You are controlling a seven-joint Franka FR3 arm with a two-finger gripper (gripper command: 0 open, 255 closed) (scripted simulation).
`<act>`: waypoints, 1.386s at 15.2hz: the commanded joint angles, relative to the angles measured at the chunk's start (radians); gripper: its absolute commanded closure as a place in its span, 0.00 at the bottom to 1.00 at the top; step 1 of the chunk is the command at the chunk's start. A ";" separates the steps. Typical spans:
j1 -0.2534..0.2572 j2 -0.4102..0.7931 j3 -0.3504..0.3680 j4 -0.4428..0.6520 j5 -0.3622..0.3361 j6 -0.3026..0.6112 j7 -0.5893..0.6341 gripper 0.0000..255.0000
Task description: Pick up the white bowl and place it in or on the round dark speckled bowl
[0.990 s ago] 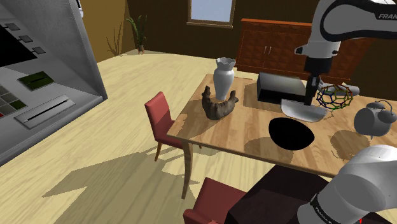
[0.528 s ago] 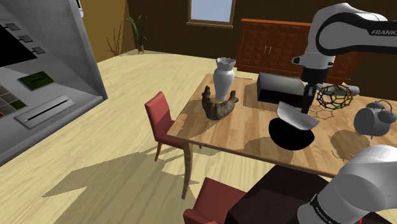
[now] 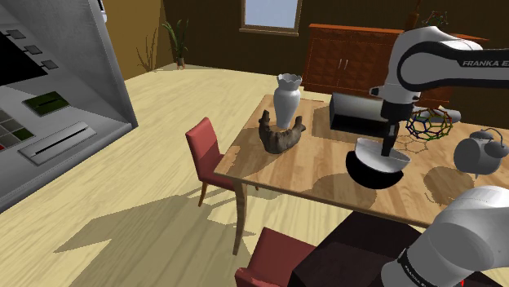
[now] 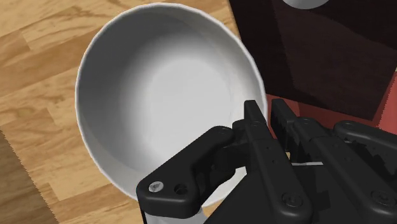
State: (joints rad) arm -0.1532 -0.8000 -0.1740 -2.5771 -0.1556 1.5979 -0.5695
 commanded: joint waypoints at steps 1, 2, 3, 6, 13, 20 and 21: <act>-0.001 0.002 -0.003 -0.025 -0.002 0.027 0.002 1.00; -0.001 0.003 -0.005 -0.038 -0.004 0.041 0.003 1.00; -0.002 0.004 -0.006 -0.051 -0.006 0.055 0.003 1.00; -0.004 0.009 -0.011 -0.088 -0.010 0.097 0.005 1.00; -0.006 0.010 -0.011 -0.093 -0.010 0.103 0.004 1.00; -0.006 0.010 -0.011 -0.093 -0.010 0.103 0.004 0.00; -0.003 0.014 -0.006 -0.058 -0.005 0.072 0.003 0.00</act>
State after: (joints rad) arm -0.1585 -0.7892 -0.1831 -2.6568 -0.1642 1.6885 -0.5662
